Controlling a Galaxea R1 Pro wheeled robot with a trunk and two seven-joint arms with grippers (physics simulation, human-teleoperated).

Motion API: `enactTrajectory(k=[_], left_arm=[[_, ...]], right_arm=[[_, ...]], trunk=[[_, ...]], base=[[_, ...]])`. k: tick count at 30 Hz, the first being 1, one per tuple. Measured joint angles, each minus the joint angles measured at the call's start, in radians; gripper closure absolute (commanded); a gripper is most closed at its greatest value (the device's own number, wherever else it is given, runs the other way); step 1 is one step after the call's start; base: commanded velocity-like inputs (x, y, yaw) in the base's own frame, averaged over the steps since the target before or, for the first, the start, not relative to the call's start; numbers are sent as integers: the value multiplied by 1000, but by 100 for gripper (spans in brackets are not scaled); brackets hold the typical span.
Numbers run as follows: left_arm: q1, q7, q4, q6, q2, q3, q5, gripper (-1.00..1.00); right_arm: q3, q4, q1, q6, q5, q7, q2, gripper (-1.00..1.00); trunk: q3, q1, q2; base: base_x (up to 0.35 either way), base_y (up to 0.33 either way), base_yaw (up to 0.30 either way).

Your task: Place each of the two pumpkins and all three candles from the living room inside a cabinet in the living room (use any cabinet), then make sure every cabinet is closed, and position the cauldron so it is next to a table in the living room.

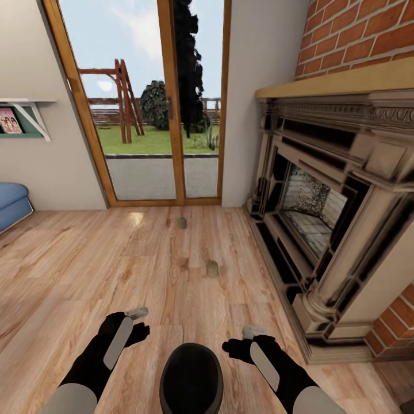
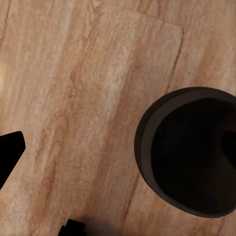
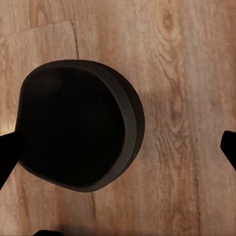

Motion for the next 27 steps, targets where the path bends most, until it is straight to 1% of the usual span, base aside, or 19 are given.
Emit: enactTrajectory(k=[5, 9, 12, 21, 24, 25, 27], left_arm=[[0, 0, 2, 0, -2, -1, 0, -100], [0, -1, 3, -1, -4, -2, 1, -100], [0, -2, 4, 0, -4, -4, 0, -100], [0, -6, 4, 1, -4, -5, 2, -100], [0, -47, 4, 1, 0, -5, 2, -100], [0, -75, 4, 1, 1, -5, 0, -100], [1, -86, 16, -11, -10, -16, -9, -100]], right_arm=[[3, 0, 0, 1, 0, 3, 1, -100], [37, -2, 0, 1, 0, 9, 2, -100], [47, -20, 0, 6, -1, 23, 1, -100], [50, -34, 0, 5, -1, 29, 0, -100], [50, -34, 0, 2, -1, 29, 0, -100], [50, -34, 0, 2, -1, 29, 0, -100], [39, -45, 0, -9, -6, 17, 12, -100]], trunk=[[-16, 19, -35], [-28, 35, -63], [-38, 46, -84], [-66, 81, -147], [-75, 92, -168], [-78, 96, -175], [-78, 96, -175]], base=[[0, 0, 0], [0, 0, 0], [0, 0, 0], [0, 0, 0], [0, 0, 0], [0, 0, 0], [0, 0, 0]])
